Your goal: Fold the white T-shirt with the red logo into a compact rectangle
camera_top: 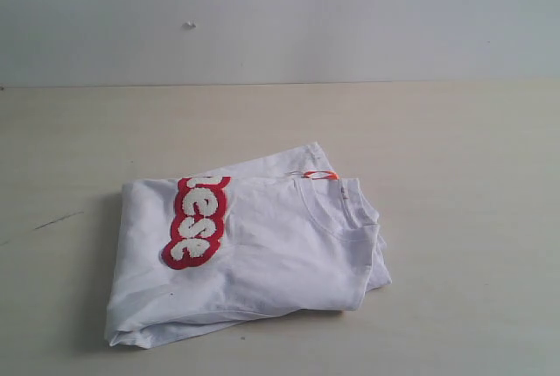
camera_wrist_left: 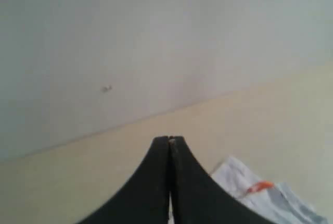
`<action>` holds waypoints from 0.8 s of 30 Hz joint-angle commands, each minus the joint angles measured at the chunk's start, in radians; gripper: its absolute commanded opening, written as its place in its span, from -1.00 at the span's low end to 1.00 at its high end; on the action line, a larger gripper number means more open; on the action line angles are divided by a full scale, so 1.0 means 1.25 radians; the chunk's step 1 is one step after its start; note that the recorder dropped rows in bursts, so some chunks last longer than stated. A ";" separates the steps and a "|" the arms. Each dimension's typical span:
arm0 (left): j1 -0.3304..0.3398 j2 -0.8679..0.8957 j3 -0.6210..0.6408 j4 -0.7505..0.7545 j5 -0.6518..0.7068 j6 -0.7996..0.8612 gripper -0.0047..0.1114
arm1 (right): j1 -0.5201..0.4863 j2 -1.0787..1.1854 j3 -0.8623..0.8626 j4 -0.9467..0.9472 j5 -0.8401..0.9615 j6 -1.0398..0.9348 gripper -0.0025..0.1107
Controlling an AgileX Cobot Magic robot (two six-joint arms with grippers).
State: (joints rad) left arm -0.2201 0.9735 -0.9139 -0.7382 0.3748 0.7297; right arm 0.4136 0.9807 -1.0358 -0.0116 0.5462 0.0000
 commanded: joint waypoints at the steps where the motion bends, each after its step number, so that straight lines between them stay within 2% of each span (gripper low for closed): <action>1: 0.001 -0.133 0.033 -0.033 -0.066 -0.007 -0.92 | -0.001 -0.122 0.035 -0.012 -0.038 0.022 -0.96; 10: 0.001 -0.316 0.061 -0.050 -0.097 -0.007 -0.92 | -0.001 -0.310 0.070 -0.015 -0.063 0.025 -0.96; 17: 0.001 -0.332 0.064 -0.071 -0.047 -0.010 -0.92 | -0.001 -0.309 0.073 -0.015 0.012 0.063 -0.96; 20: 0.001 -0.332 0.094 -0.075 -0.022 -0.010 -0.92 | -0.001 -0.309 0.095 -0.015 -0.012 0.062 -0.96; 24: 0.001 -0.335 0.164 -0.075 -0.097 -0.004 -0.92 | -0.001 -0.330 0.121 -0.009 -0.081 0.062 -0.96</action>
State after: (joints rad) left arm -0.2201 0.5594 -0.7601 -0.8232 0.3145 0.7254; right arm 0.4136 0.5854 -0.9018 -0.0210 0.5086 0.0734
